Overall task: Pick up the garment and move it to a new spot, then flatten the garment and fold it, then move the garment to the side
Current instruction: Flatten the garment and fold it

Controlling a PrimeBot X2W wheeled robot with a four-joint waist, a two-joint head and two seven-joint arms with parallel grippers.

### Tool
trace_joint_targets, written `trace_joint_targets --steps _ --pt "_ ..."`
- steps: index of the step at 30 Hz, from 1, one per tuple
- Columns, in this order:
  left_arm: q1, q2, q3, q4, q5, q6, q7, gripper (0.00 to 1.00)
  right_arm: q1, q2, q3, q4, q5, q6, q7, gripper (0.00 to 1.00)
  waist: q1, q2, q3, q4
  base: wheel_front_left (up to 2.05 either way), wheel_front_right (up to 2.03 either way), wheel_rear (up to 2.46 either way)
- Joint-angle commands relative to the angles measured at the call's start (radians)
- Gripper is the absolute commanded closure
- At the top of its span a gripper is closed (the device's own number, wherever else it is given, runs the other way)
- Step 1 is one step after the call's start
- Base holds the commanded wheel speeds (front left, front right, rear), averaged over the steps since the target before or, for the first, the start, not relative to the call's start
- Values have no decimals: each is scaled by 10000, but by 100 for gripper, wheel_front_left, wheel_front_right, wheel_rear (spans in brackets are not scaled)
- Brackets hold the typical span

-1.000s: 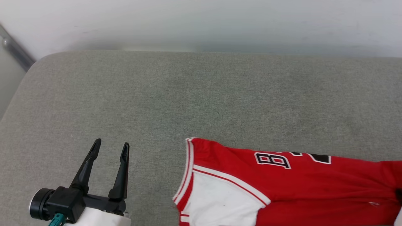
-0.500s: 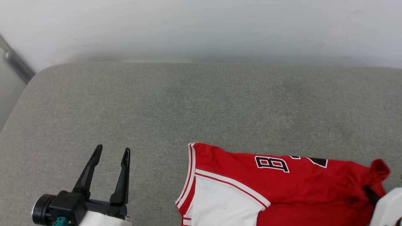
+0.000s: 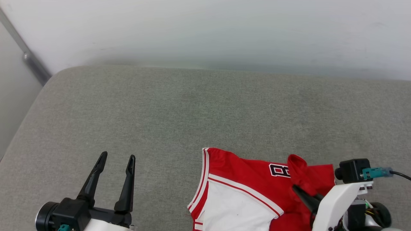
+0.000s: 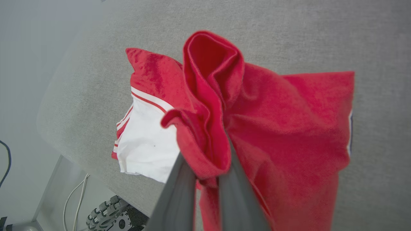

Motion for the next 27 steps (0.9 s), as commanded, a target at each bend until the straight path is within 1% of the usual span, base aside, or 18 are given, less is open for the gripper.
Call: trace_joint_targets --steps 1,7,10,24,25,26,27 --pt "65 -30 45 -25 -15 -15 -22 0 -183 48 101 108 213 -4 -122 100 0 0 -7 53 0 0 0" --pt "123 50 23 24 60 -15 -22 0 -638 57 751 1283 1756 -4 -981 100 0 0 -27 271 0 0 0" --pt "77 65 -73 -8 81 -15 -22 0 -922 59 1326 1848 1893 -3 -1268 100 0 0 -26 385 0 0 0" --pt "3 145 -178 31 25 -15 -22 0 -2374 48 3117 4180 2411 -3 -2806 100 0 0 5 636 0 0 0" --pt "-14 157 -192 45 29 -14 -22 0 -2458 56 3355 4287 2426 -3 -2751 47 0 0 6 653 0 0 0" --pt "-20 171 -197 60 35 -14 -22 0 -2542 64 3569 4303 2450 -3 -2771 0 0 0 4 660 0 0 0" --pt "-24 178 -195 75 34 -14 -22 0 -2619 46 3669 4282 2568 -3 -2884 0 0 0 0 660 0 0 0"
